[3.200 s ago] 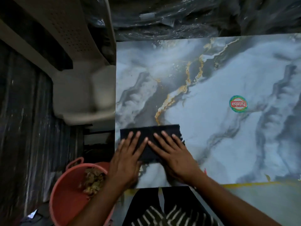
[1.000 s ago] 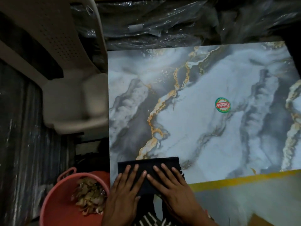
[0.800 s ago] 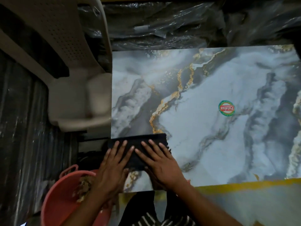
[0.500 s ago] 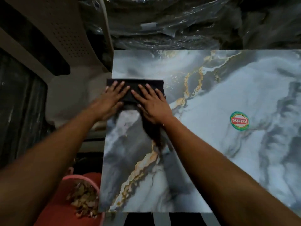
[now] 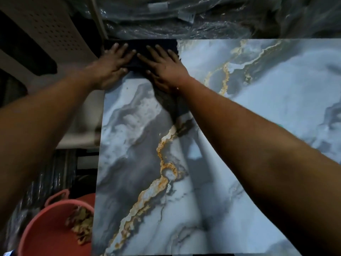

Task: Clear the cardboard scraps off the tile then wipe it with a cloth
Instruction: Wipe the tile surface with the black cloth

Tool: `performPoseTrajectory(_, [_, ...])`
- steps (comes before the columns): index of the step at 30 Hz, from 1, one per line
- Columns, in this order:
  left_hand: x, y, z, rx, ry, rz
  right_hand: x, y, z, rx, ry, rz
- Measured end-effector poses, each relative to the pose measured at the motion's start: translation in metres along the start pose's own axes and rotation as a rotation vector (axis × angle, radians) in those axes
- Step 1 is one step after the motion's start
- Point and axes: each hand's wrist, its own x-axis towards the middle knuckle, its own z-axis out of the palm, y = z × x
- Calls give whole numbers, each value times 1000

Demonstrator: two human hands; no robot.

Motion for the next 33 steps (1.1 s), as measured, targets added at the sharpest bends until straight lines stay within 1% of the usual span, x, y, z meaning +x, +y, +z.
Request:
performPoseTrajectory(4, [-89, 42, 57, 35, 80, 32, -92, -42, 30, 16, 25, -11])
performPoseTrajectory(9, [-271, 142, 139, -21, 102, 2, -278, -134, 62, 114, -19, -21])
performPoseTrajectory(11, [-338, 180, 171, -36, 53, -20, -349, -169, 70, 126, -52, -16])
performPoseTrajectory(13, [-391, 212, 199, -32, -62, -65, -405, -195, 80, 88, -84, -34])
performPoseTrajectory(15, [-420, 230, 214, -17, -161, -69, -437, -210, 87, 47, -151, -48])
performPoseTrajectory(16, [-425, 235, 216, -4, -178, -58, -445, -213, 87, 38, -184, -28])
performPoseTrajectory(20, [-411, 249, 209, 23, -171, -55, -453, -200, 82, 31, -243, 49])
performPoseTrajectory(23, [-385, 258, 195, 14, -207, -59, -448, -175, 75, 19, -188, 53])
performPoseTrajectory(25, [-359, 263, 183, 20, -121, -7, -438, -151, 69, 42, -153, 70])
performPoseTrajectory(27, [-318, 264, 173, 7, -38, 13, -416, -115, 61, 68, -117, 85])
performPoseTrajectory(30, [-232, 250, 153, 22, 13, 30, -361, -52, 49, 66, -62, 85])
performPoseTrajectory(33, [-126, 228, 124, 54, 38, 36, -287, 18, 38, 25, -22, 101])
